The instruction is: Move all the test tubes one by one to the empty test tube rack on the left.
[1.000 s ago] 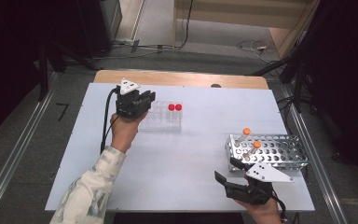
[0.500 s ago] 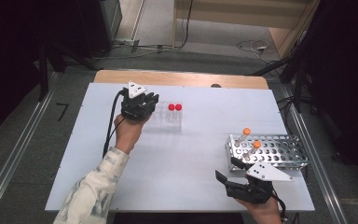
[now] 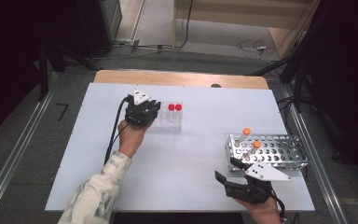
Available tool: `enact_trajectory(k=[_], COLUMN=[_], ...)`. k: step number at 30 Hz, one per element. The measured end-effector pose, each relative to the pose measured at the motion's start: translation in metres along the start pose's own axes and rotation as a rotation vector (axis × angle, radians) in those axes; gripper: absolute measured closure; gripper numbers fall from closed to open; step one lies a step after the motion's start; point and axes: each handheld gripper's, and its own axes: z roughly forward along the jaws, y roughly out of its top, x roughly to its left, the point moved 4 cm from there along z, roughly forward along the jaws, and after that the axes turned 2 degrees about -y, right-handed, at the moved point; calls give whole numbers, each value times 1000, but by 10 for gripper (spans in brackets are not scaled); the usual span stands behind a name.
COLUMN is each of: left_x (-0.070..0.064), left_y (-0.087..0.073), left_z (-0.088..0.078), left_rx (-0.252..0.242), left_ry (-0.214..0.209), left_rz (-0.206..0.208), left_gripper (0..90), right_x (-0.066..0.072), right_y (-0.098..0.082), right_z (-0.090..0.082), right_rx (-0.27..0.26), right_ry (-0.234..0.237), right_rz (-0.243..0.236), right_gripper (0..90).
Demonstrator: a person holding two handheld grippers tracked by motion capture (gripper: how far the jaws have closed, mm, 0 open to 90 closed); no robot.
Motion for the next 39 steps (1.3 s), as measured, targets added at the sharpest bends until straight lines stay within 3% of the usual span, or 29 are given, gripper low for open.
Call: enact_trajectory(k=[17,22,29,39], left_x=[-6,-10,-19,-24], left_y=[2,2,-6,-14], left_z=[-6,-14,-26,-31], left_rx=[-21,-42,-28,0], left_ry=[-42,-63,-96,-129], left_rz=[-13,-27,-30,-39], left_gripper=[719,573,267,144], right_x=[0,-3,-17,-42], right_y=[0,-1,-5,-10], right_z=[0,-1,-11,-21], right_rx=[1,1,-9,-29], right_ry=[-3,-15,-59,-154], right_rz=[2,1,30,74], right_gripper=[263,263,263,270])
